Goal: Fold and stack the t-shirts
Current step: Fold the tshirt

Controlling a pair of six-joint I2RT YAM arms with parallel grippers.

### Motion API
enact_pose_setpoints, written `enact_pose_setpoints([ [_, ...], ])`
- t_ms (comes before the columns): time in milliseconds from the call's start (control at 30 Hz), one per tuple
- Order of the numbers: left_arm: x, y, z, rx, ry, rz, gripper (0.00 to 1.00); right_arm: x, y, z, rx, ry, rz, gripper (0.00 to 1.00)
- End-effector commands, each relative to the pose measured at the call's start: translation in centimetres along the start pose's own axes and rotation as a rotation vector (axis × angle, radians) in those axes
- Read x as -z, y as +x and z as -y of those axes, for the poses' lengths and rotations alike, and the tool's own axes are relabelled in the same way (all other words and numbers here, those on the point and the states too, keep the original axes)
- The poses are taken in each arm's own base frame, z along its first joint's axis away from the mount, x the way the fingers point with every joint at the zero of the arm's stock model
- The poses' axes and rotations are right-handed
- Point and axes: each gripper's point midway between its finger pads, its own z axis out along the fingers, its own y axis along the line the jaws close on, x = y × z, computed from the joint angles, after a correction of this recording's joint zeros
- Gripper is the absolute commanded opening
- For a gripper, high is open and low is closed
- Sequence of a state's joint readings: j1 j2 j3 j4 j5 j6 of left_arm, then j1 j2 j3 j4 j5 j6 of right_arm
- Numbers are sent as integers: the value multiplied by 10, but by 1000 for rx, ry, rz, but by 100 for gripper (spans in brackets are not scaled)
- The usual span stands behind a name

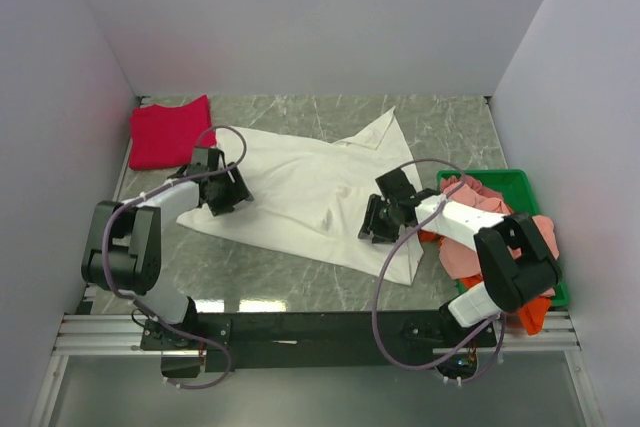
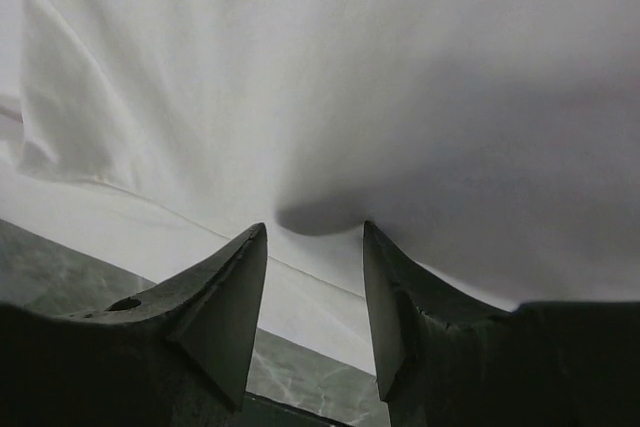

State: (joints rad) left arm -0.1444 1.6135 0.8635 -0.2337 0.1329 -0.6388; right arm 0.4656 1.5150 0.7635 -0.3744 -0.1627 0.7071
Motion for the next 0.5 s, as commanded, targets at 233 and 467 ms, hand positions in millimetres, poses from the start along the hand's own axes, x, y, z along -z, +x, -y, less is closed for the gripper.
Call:
enact_pose_setpoints([
  [233, 46, 69, -54, 116, -153, -68, 72, 13, 87, 47, -12, 180, -129, 51],
  [467, 72, 63, -41, 136, -90, -9, 73, 31, 91, 43, -27, 151, -92, 52],
])
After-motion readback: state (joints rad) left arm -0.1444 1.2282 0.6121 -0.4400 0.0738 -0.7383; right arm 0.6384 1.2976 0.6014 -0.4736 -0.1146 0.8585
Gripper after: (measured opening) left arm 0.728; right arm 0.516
